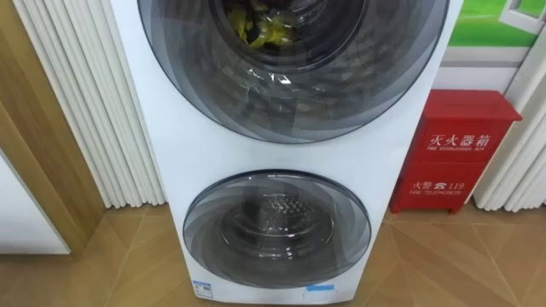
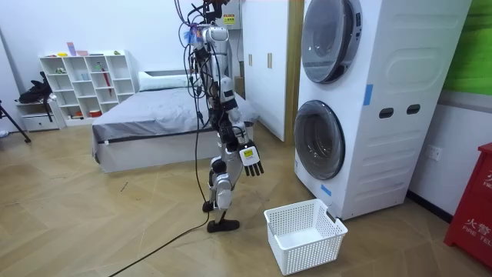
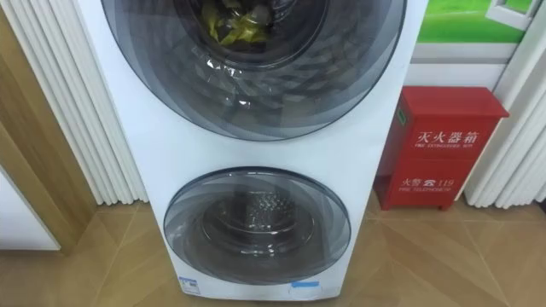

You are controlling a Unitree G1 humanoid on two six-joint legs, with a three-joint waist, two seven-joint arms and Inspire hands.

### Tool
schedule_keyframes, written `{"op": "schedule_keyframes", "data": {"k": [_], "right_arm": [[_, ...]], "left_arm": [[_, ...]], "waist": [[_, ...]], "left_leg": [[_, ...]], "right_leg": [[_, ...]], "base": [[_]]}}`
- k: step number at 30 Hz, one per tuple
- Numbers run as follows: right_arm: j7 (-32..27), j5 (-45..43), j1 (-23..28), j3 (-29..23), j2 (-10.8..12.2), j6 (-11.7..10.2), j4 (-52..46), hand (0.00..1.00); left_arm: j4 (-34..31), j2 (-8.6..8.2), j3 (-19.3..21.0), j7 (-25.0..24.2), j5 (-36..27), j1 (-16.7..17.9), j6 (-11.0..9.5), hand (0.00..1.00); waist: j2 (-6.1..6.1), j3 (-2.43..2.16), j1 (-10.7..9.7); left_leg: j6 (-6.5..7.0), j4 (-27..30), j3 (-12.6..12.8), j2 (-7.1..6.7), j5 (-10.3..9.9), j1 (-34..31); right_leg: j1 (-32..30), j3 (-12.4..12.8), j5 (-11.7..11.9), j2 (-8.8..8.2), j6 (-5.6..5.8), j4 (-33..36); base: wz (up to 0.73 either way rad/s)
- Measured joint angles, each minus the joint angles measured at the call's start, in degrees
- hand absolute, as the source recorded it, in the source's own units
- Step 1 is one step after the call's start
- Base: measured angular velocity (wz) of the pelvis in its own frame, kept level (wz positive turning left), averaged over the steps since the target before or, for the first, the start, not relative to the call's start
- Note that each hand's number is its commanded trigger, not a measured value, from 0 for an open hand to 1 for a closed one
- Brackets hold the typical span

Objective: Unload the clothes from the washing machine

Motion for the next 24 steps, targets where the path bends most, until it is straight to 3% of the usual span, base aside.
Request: {"op": "schedule_keyframes", "data": {"k": [14, 18, 20, 24], "right_arm": [[2.53, 0.83, -0.15, -0.03, -0.31, 0.91, 0.44, 0.0], [2.51, 1.22, -0.38, -0.75, -0.36, 1.44, 0.35, 0.0], [2.22, 1.53, -0.57, -1.26, -0.84, 2.87, -1.85, 0.0], [-0.29, 2.2, -5.28, -5.7, -1.77, 3.57, -5.79, 0.0]], "left_arm": [[0.0, 0.04, 0.09, 0.0, -0.04, -0.17, 0.19, 0.0], [0.0, 0.15, 1.11, -0.91, -0.04, 0.02, 0.14, 0.0], [-0.16, 0.16, 1.13, -1.54, -0.04, 0.05, 0.16, 0.0], [-0.52, 0.54, 2.36, -1.63, -0.02, -0.75, -0.7, 0.0]], "waist": [[-0.36, -0.44, 0.05], [-0.44, -0.29, 0.14], [-0.63, -0.34, 0.18], [-1.13, 0.18, 0.01]], "left_leg": [[0.0, 0.1, -0.14, 0.05, 0.0, 0.12], [0.0, 0.1, -0.17, 0.03, 0.0, 0.11], [0.0, 0.1, -0.15, 0.02, 0.0, 0.1], [0.01, 0.15, -0.24, 0.04, 0.0, 0.46]], "right_leg": [[0.12, -0.17, -0.01, 0.01, 0.0, 0.21], [0.4, -0.1, -0.01, -0.04, 0.0, 0.33], [0.29, -0.07, -0.01, -0.06, 0.01, 0.4], [0.03, -0.13, -0.01, -0.06, 0.01, 1.05]], "base": [[0.0], [0.0], [0.0], [0.01]]}}
